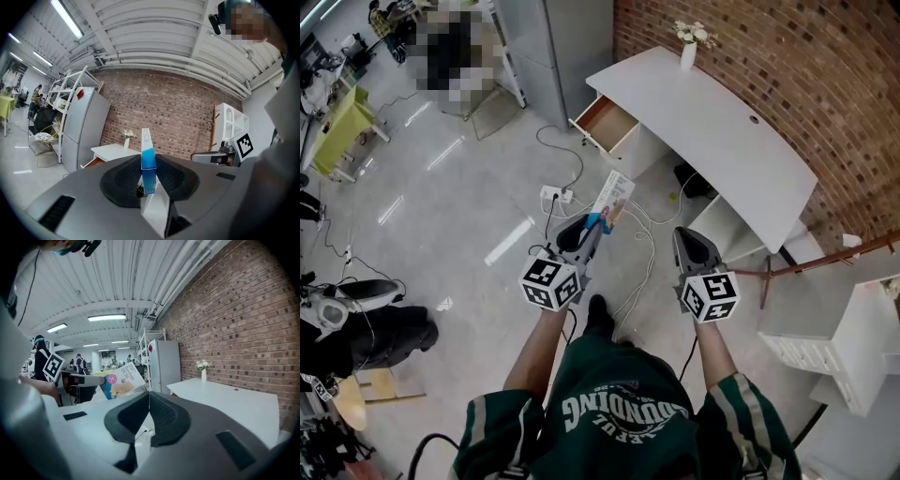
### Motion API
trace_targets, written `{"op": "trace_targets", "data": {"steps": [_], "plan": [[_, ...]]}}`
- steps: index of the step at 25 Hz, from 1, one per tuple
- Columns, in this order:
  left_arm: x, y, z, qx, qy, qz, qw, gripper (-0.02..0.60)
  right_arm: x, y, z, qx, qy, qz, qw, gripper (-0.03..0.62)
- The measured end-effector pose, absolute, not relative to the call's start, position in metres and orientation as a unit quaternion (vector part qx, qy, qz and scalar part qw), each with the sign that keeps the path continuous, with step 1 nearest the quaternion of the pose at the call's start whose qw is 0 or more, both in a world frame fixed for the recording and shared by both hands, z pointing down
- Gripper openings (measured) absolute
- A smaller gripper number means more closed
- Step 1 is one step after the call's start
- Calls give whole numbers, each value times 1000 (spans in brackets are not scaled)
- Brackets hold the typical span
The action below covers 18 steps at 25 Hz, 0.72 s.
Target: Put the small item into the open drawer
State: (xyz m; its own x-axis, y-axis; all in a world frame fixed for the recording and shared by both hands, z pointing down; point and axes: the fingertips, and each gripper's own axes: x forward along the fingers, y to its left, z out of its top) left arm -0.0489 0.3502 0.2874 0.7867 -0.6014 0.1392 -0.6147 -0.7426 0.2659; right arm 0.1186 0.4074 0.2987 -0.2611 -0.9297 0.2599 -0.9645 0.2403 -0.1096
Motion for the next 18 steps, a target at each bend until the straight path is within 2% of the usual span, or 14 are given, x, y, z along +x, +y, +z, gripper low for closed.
{"op": "trace_targets", "data": {"steps": [18], "plan": [[-83,227,295,935,-318,14,157,104,85,288,297,614,-777,117,74,25]]}}
